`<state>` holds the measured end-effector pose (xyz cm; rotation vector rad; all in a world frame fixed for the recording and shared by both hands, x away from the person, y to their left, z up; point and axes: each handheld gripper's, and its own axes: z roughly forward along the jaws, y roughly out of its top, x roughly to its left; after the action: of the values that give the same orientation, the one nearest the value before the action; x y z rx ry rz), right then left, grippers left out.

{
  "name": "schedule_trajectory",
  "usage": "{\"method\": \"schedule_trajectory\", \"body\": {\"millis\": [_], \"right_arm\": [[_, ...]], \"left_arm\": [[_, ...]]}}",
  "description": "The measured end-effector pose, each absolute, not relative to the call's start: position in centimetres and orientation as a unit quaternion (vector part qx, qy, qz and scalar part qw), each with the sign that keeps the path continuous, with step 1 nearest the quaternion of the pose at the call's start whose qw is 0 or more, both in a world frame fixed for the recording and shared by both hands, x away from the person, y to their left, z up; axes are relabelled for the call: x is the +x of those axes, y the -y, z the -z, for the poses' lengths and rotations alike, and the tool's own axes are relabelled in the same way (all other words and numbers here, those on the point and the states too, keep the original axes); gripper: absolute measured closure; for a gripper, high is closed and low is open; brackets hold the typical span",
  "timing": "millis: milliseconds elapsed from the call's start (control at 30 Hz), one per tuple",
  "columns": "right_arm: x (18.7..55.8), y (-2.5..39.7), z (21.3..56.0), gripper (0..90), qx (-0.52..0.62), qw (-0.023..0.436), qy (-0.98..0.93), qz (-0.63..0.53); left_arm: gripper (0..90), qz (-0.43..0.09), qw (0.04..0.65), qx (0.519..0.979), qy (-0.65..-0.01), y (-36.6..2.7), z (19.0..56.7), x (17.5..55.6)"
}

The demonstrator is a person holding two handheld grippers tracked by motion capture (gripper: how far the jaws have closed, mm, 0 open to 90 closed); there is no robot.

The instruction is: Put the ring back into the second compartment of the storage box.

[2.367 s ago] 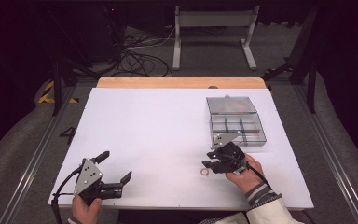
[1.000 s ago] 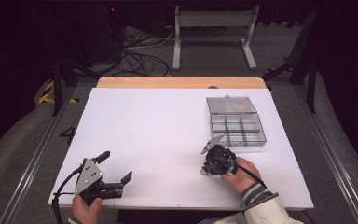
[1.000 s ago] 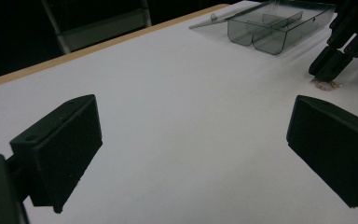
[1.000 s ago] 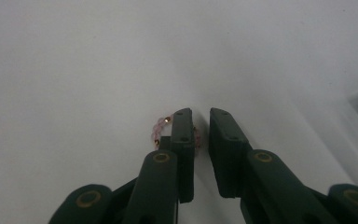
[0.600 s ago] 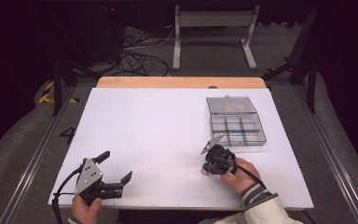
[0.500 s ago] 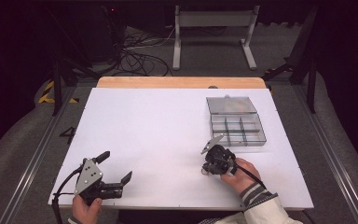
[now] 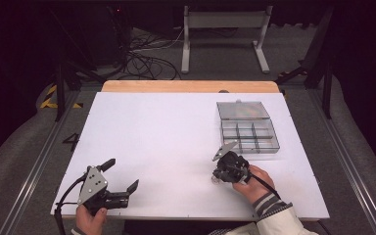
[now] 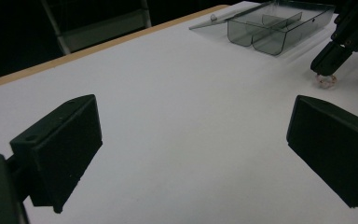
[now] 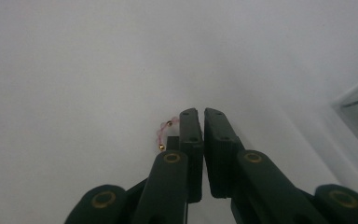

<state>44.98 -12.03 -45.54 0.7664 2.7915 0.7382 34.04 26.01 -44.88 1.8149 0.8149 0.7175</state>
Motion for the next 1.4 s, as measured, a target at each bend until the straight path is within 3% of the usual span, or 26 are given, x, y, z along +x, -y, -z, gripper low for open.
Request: {"method": "schedule_trajectory", "body": {"millis": [1400], "right_arm": [[43.6, 14.5, 41.1, 86.6, 0.250, 0.150, -0.891, -0.349]], "left_arm": [[3.8, -0.296, 0.491, 0.747, -0.337, -26.0, 44.9, 34.1]]}}
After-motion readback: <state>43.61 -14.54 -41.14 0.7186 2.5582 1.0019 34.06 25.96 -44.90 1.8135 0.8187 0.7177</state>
